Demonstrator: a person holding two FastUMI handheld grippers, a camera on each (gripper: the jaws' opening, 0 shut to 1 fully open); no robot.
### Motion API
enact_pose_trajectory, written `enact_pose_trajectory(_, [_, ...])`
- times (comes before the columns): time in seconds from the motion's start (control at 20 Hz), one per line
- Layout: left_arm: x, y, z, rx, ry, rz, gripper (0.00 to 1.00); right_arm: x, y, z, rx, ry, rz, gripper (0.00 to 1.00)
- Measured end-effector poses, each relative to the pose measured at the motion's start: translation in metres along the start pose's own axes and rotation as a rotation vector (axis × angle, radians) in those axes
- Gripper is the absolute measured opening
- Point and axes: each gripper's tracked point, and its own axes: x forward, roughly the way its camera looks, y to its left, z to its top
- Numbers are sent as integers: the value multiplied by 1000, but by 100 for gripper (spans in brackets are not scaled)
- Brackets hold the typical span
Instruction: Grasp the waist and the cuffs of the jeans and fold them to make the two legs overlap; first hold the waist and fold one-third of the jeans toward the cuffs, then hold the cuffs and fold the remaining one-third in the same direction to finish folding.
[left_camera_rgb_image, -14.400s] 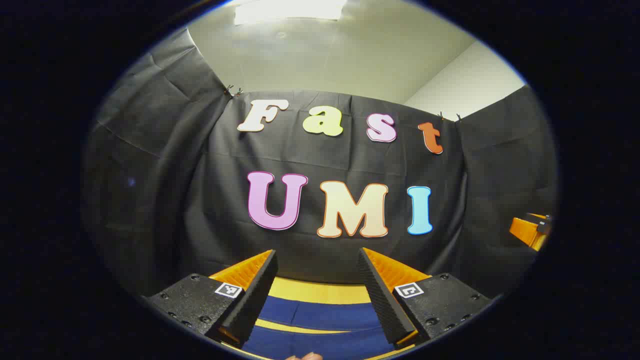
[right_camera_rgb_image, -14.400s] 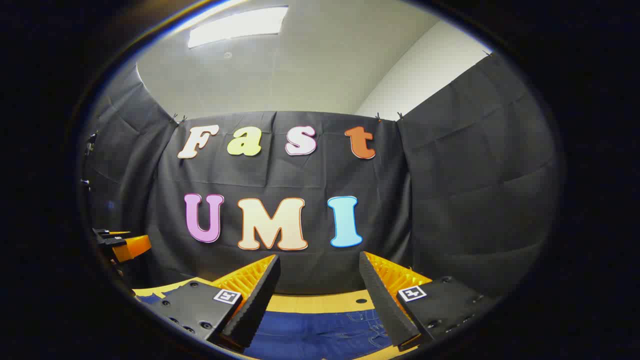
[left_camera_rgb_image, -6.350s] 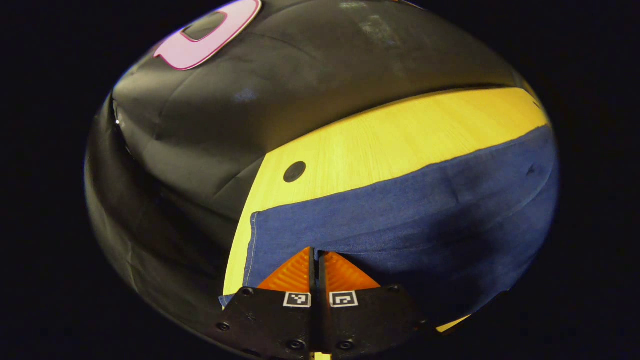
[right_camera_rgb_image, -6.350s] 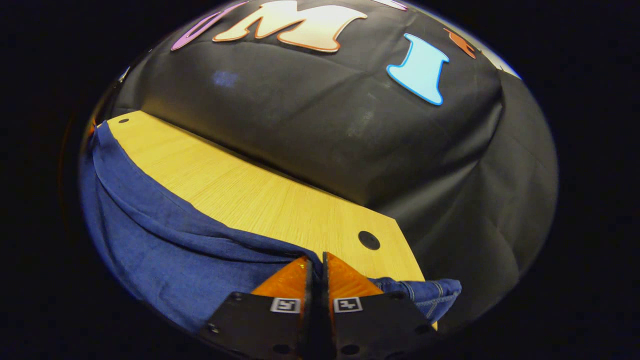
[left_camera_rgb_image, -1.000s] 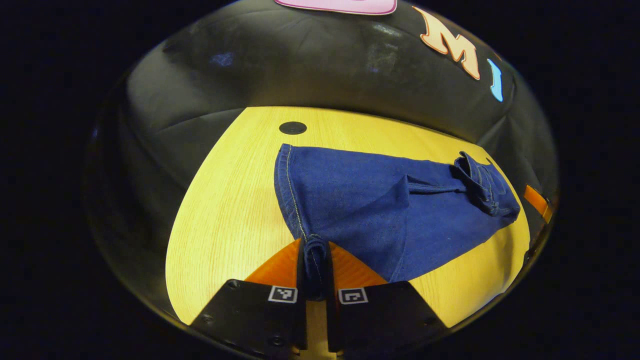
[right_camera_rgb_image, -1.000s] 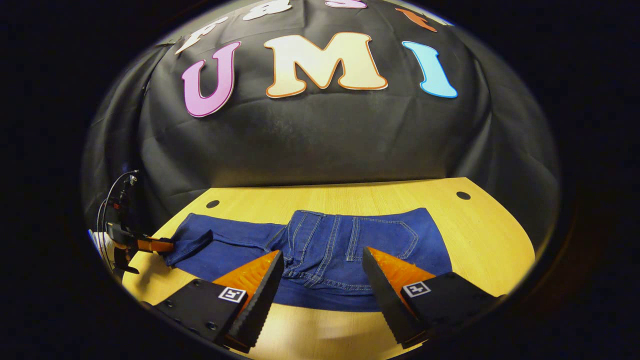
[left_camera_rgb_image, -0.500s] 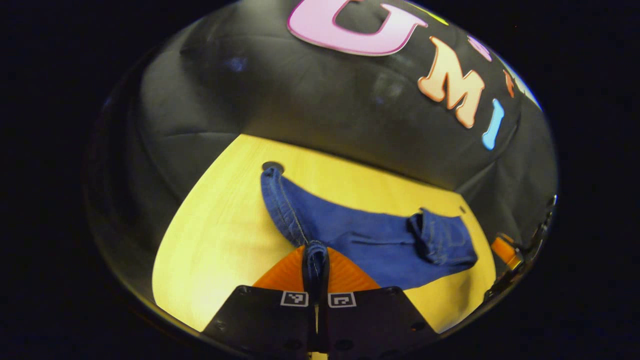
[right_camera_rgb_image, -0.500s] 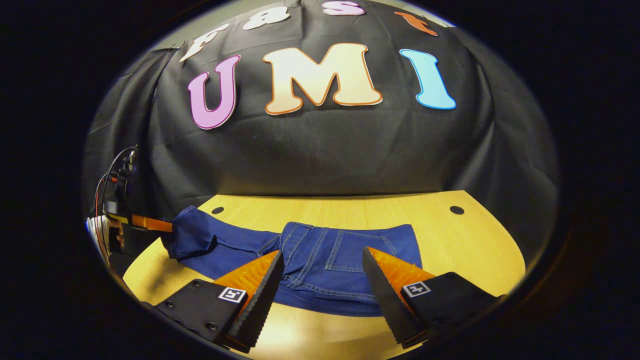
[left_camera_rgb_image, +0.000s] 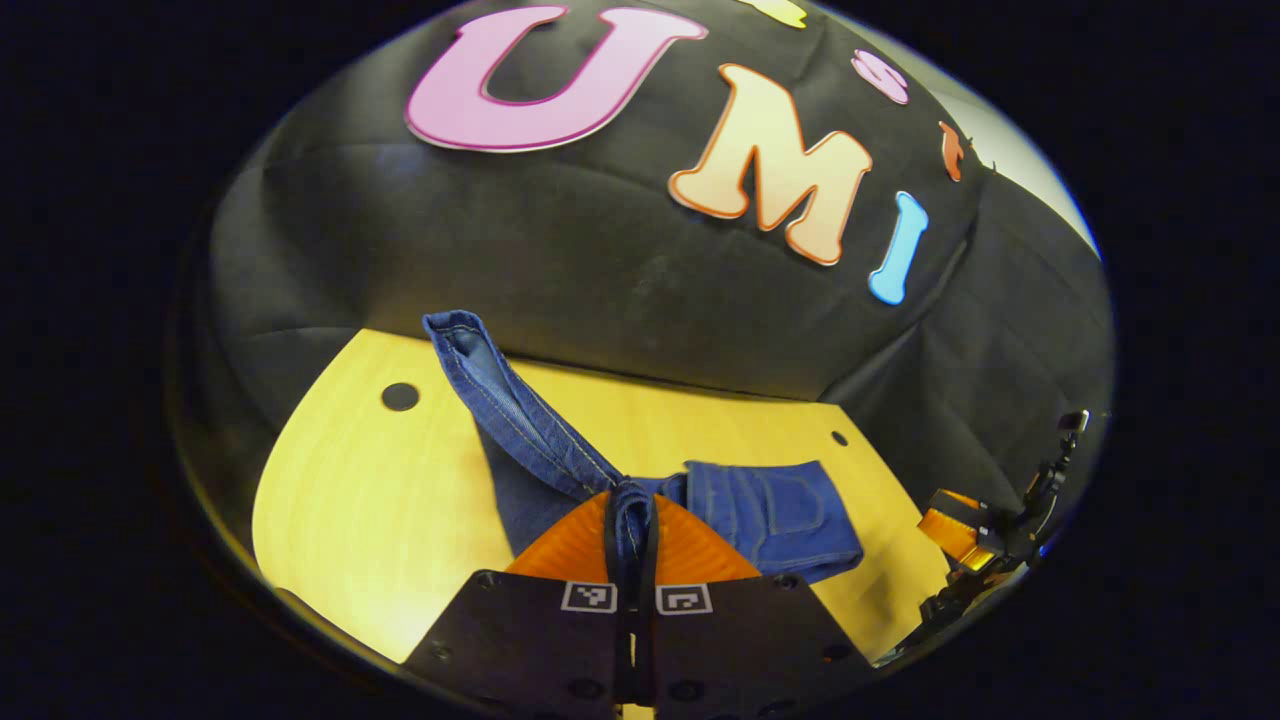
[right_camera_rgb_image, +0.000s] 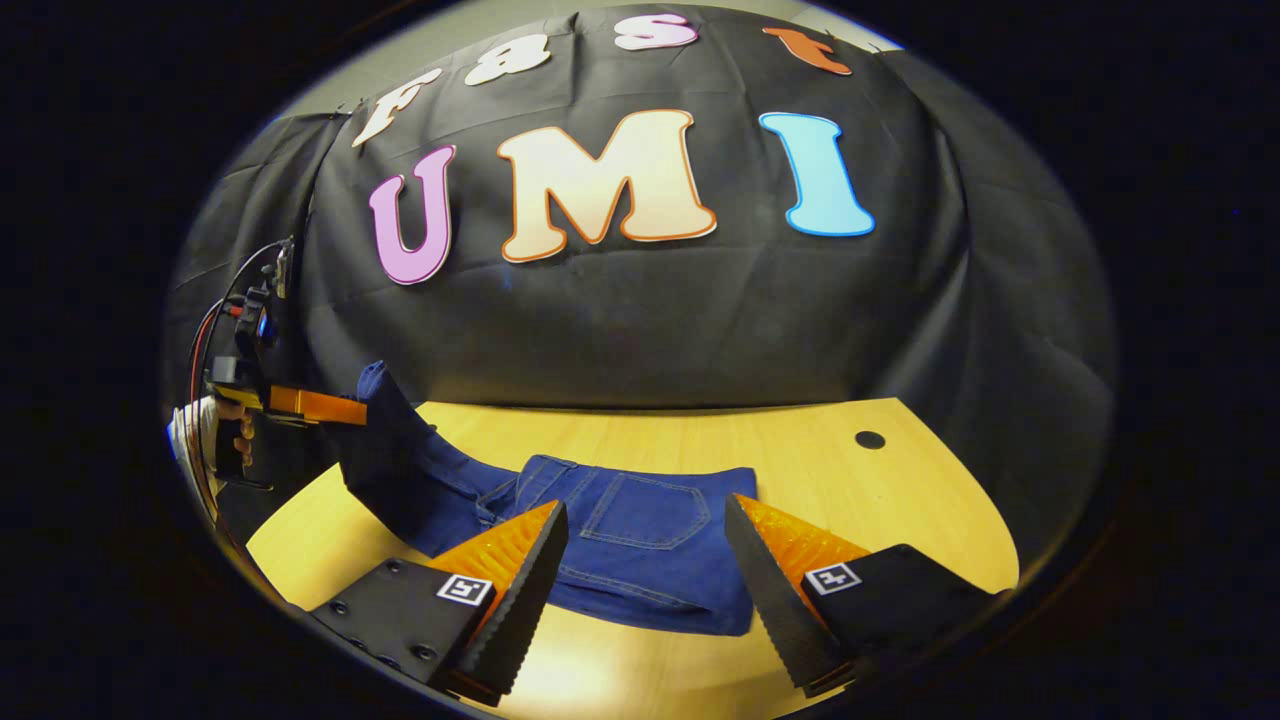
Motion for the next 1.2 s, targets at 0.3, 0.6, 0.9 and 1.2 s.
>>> enact_pose_trajectory(0.3, [39, -96, -5, 92, 18, -107, 0, -22, -55, 3, 29, -6, -38, 97])
enact_pose_trajectory(0.6, [83, -178, -21, 129, 56, -224, 0, -49, -113, 5, 29, -10, -99, 97])
enact_pose_trajectory(0.9, [130, -225, -78, 170, 143, -258, 0, -75, -162, -9, 58, 12, -158, 91])
enact_pose_trajectory(1.2, [161, -222, -143, 259, 207, -144, 2, -83, -174, -16, 36, 15, -128, 98])
